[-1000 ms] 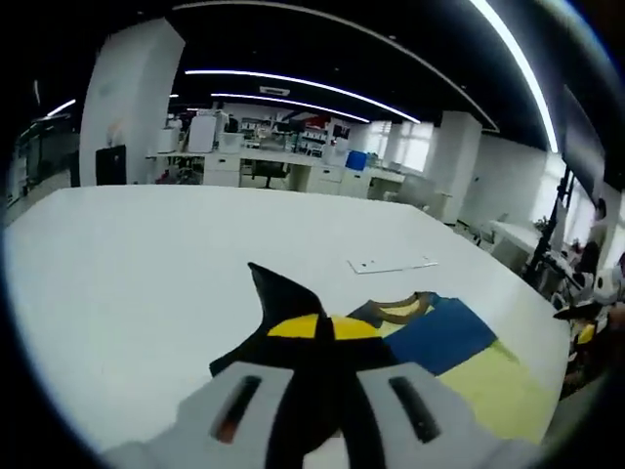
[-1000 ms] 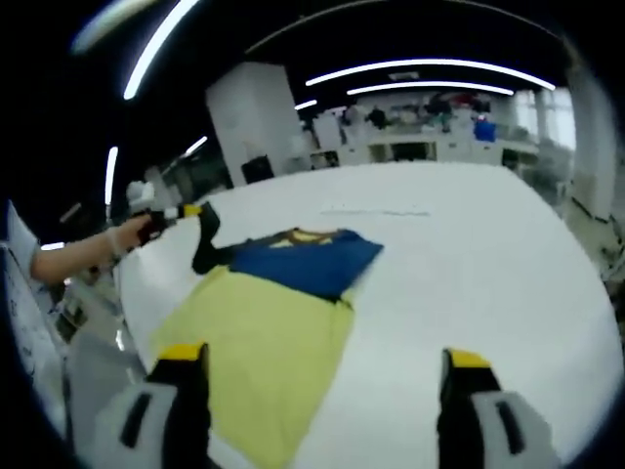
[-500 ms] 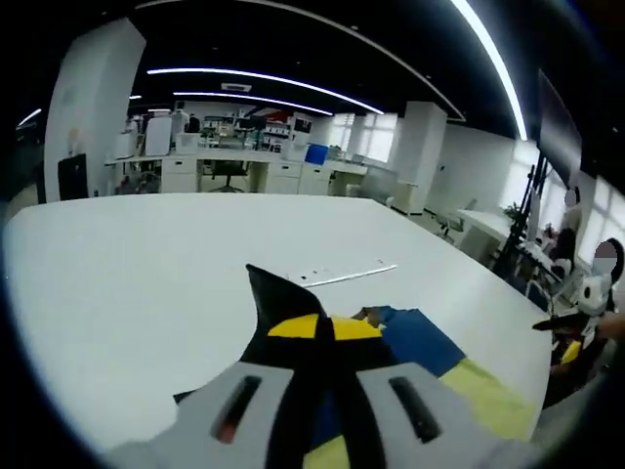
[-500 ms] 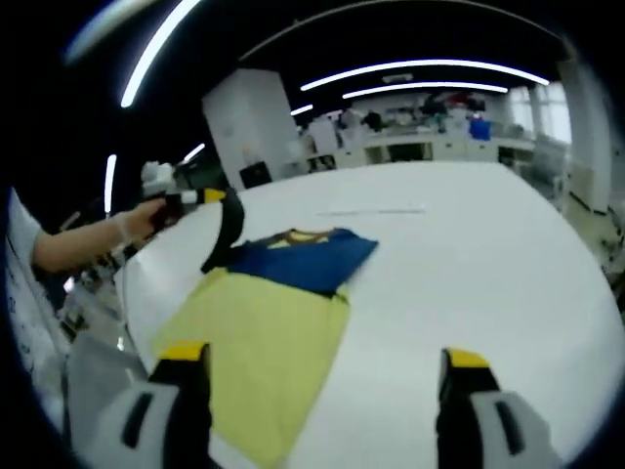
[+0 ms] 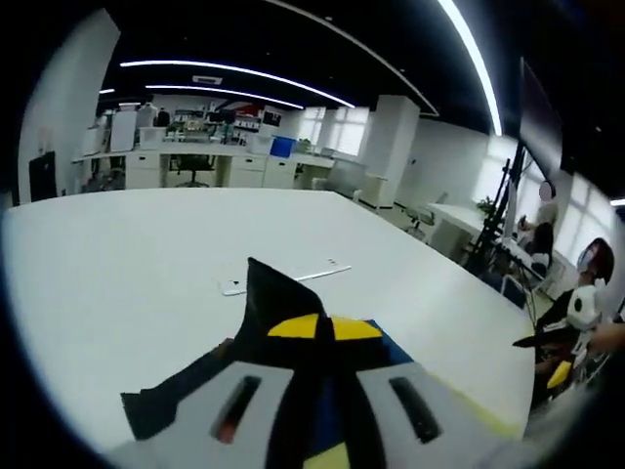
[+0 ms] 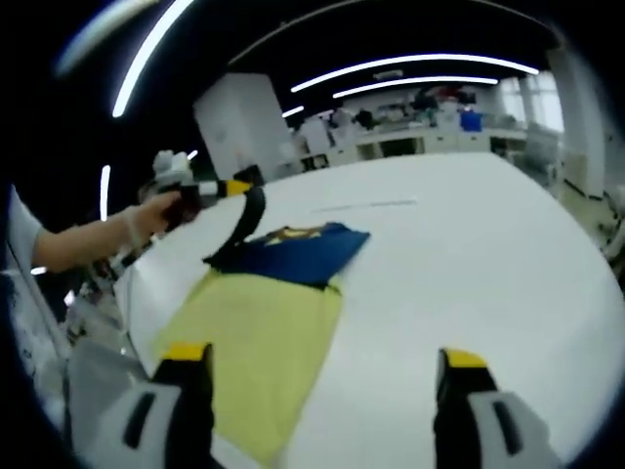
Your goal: Fold the garment on the visible template until the final outline fits inside the template.
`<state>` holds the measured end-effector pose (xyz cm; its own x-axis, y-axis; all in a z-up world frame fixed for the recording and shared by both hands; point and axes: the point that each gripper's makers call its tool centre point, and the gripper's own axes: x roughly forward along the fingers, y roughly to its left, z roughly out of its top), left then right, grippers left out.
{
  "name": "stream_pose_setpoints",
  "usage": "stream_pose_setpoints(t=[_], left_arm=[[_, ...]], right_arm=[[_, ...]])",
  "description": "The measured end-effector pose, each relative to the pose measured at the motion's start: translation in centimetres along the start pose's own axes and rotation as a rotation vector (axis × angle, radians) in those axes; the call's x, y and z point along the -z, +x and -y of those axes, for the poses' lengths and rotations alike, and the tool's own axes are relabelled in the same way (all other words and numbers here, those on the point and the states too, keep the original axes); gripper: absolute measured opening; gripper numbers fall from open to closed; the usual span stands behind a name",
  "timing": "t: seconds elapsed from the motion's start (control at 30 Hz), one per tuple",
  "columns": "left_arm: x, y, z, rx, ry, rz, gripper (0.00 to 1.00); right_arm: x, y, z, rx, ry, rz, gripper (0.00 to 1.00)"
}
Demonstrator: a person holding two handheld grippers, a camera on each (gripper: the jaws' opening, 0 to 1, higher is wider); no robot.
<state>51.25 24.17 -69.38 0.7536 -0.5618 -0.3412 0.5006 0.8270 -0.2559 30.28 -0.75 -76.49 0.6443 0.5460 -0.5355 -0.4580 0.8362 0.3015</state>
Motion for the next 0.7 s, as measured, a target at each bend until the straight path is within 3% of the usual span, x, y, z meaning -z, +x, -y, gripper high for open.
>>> stream_pose_setpoints(t=[0.37, 0.6, 0.7], left_arm=[[2.5, 3.9, 5.6, 0.094, 0.021, -0.066, 0.00], [5.3, 4.4, 8.5, 0.159, 0.037, -0.120, 0.00], [6.5, 4.7, 8.8, 0.174, 0.027, -0.147, 0.00]], right_arm=[[1.3, -0.3, 0.3, 0.015, 0.036, -0.003, 0.94], [1.7, -0.3, 0.5, 0.019, 0.048, -0.007, 0.94], [1.7, -0.2, 0.5, 0.017, 0.060, -0.003, 0.94]])
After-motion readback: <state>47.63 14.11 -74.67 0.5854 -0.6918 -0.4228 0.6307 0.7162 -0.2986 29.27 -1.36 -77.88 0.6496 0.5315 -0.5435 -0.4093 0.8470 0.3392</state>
